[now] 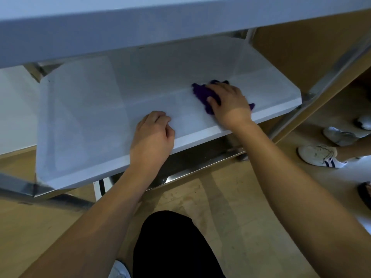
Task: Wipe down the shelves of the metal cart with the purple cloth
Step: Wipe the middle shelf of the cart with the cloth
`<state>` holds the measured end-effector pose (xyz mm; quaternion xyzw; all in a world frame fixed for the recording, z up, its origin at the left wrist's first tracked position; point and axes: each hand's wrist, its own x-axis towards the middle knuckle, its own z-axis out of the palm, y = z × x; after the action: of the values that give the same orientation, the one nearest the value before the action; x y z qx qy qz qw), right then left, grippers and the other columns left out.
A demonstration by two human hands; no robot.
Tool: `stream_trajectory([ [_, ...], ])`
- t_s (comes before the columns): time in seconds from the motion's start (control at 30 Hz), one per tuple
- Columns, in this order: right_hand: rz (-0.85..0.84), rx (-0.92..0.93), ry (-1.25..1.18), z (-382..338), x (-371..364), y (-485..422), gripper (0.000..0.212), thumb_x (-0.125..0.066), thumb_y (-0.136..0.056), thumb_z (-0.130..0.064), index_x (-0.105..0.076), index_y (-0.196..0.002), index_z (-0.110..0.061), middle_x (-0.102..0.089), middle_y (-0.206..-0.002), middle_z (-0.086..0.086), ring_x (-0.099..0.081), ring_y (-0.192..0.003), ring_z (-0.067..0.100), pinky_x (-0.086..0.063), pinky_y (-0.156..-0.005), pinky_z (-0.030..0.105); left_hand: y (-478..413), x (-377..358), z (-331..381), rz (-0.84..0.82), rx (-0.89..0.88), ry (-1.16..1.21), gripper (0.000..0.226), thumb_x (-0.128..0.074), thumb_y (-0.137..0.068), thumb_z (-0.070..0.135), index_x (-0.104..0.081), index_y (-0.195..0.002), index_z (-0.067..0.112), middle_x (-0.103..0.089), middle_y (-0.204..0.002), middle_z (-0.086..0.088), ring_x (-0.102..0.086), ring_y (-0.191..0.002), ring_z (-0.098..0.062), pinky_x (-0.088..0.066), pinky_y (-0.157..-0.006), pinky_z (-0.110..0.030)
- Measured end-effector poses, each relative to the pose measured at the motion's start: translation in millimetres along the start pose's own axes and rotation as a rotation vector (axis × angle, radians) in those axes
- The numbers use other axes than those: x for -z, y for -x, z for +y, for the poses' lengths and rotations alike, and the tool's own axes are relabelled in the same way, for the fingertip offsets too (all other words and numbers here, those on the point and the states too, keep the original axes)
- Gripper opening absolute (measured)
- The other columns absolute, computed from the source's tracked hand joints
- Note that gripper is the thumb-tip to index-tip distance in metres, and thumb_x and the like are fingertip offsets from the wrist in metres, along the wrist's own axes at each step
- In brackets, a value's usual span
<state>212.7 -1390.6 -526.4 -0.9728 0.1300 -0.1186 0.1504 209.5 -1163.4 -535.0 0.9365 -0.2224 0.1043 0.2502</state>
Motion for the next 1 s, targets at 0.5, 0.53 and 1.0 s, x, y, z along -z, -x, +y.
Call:
stream_trajectory([
  [0.5, -0.017, 0.102, -0.034, -15.5, -5.7, 2.7, 0.041, -0.042, -0.101, -0.036, -0.042, -0.142, -0.032, -0.044, -0.148, -0.002, -0.037, -0.137, 0.024, -0.034, -0.11, 0.041, -1.7, -1.0, -0.9, 0.0, 0.016, 0.015, 0.027, -0.05, -0.093, 0.018, -0.066, -0.114, 0.013, -0.06, -0.121, -0.002, -0.056, -0.109, -0.02, -0.047, -0.098, -0.033],
  [0.53, 0.001, 0.035, -0.012, -2.9, -0.8, 1.9, 0.041, -0.041, -0.102, -0.035, -0.041, -0.143, -0.031, -0.044, -0.148, -0.001, -0.037, -0.137, 0.025, -0.035, -0.109, 0.041, -1.6, -1.3, -0.9, -0.007, 0.022, 0.012, 0.027, -0.05, -0.093, 0.019, -0.065, -0.115, 0.013, -0.059, -0.122, -0.002, -0.056, -0.109, -0.02, -0.047, -0.098, -0.032],
  [1.0, 0.009, 0.137, -0.038, -19.7, -10.6, 14.4, 0.04, -0.045, -0.1, -0.035, -0.046, -0.14, -0.029, -0.048, -0.144, -0.003, -0.042, -0.133, 0.023, -0.039, -0.106, 0.039, -2.0, 0.5, 4.3, -0.029, -0.039, -0.087, 0.028, -0.05, -0.093, 0.016, -0.063, -0.117, 0.01, -0.059, -0.12, -0.008, -0.055, -0.107, -0.025, -0.045, -0.097, -0.036],
])
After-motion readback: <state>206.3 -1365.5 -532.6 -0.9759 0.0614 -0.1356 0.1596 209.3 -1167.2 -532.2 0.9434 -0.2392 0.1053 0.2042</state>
